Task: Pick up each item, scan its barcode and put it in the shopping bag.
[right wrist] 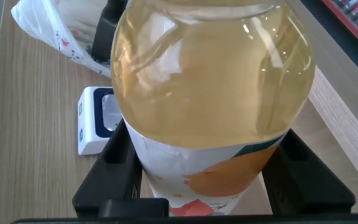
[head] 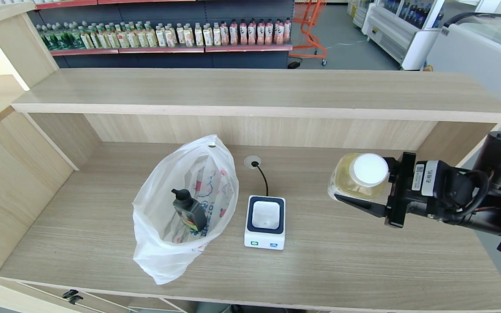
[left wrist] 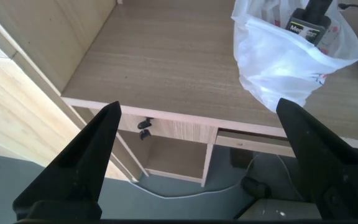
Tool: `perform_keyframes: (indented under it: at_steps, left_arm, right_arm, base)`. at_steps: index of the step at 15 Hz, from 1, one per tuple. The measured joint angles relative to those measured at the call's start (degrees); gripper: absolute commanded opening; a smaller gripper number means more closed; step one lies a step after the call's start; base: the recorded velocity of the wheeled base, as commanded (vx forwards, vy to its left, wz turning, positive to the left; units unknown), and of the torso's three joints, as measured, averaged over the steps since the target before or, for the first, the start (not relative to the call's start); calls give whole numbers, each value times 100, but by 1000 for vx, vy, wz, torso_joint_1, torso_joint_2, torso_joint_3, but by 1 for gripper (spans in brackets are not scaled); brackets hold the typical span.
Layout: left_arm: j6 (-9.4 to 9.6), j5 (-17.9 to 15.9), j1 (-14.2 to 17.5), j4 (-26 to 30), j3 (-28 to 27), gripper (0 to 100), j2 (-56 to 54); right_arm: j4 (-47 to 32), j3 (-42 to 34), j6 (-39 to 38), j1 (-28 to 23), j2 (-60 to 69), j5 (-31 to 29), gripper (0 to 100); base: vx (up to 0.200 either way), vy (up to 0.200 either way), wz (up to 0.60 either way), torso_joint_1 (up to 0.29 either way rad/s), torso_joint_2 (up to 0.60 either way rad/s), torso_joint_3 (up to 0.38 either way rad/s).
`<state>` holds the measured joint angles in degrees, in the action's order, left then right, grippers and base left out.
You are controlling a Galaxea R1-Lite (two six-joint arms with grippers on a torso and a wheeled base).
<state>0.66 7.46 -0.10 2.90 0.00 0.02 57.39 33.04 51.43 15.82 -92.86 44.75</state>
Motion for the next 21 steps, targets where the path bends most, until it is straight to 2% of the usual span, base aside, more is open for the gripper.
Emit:
perform_keyframes:
  at_steps: [6, 13, 19, 21]
  left_arm:
    - [2, -2, 0, 0, 0, 100, 0]
    - [5, -2, 0, -1, 0, 100, 0]
    - [2, -2, -1, 0, 0, 100, 0]
    - [5, -2, 0, -1, 0, 100, 0]
  right_arm:
    - [5, 50, -178, 5, -249, 249, 0]
    - [126, 321, -274, -43, -987, 519, 0]
    - [1264, 382, -263, -73, -1801, 596, 0]
    - [1420, 428, -261, -91, -2039, 585, 0]
  base:
    - [0, 200, 0, 2, 2, 3]
    - [0, 0, 0, 0, 0, 0]
    - [0, 0, 0, 0, 0, 0]
    - [0, 0, 0, 0, 0, 0]
